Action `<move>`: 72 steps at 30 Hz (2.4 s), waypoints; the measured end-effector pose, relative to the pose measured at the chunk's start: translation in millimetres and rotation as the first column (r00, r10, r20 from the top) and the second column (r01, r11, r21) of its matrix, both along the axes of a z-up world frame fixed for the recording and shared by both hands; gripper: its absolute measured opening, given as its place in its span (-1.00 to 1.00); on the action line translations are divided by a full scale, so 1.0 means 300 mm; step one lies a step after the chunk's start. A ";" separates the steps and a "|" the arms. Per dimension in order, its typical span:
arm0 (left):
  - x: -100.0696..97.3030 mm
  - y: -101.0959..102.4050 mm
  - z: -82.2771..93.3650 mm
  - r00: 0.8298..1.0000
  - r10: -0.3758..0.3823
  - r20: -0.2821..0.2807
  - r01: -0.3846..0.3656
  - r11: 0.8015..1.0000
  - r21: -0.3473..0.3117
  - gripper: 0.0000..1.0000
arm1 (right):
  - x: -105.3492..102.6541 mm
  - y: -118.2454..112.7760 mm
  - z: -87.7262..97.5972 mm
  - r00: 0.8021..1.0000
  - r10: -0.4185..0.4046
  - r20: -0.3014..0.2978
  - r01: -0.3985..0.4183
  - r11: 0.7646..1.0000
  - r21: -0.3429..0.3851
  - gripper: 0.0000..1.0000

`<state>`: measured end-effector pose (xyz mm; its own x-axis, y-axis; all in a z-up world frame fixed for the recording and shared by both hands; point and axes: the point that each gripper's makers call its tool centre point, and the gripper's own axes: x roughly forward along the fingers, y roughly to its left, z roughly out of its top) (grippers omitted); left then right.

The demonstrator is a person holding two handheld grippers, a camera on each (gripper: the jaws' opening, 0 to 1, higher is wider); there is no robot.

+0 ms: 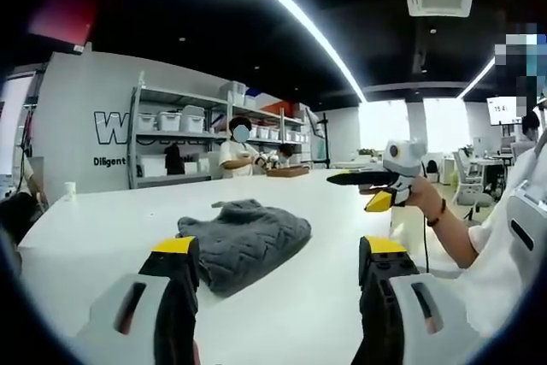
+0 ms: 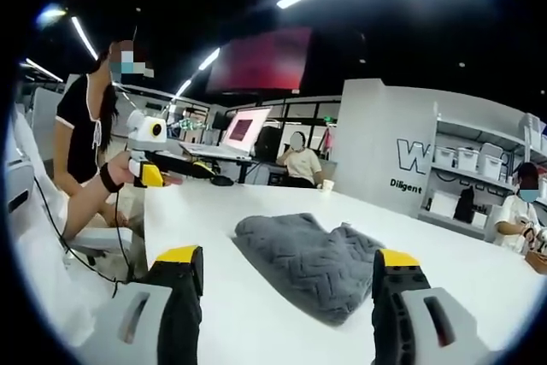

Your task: Open the folded towel by lifting each exposed corner and separating the folded layers until the towel lies flat within the target outline without major curled edges

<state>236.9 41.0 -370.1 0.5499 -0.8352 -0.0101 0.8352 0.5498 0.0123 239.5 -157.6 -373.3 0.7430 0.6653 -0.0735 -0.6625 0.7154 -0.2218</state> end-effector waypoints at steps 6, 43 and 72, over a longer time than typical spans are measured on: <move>0.017 -0.005 -0.010 1.000 0.002 -0.008 -0.002 1.000 0.000 0.49 | 0.007 0.002 -0.002 1.000 0.003 -0.002 -0.003 1.000 0.002 0.60; 0.075 -0.064 -0.019 0.998 -0.027 -0.049 0.027 1.000 -0.001 0.49 | 0.071 0.006 -0.013 1.000 -0.014 -0.022 0.013 0.999 -0.033 0.57; 0.138 -0.099 -0.058 0.995 -0.045 -0.093 0.049 0.998 0.043 0.55 | 0.130 -0.002 -0.054 0.996 -0.020 -0.083 0.018 0.999 -0.033 0.53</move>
<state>278.4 11.4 -387.4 0.5048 -0.8577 -0.0973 0.8590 0.5103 -0.0419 278.4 -158.2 -389.5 0.7459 0.6473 -0.1570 -0.6660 0.7216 -0.1891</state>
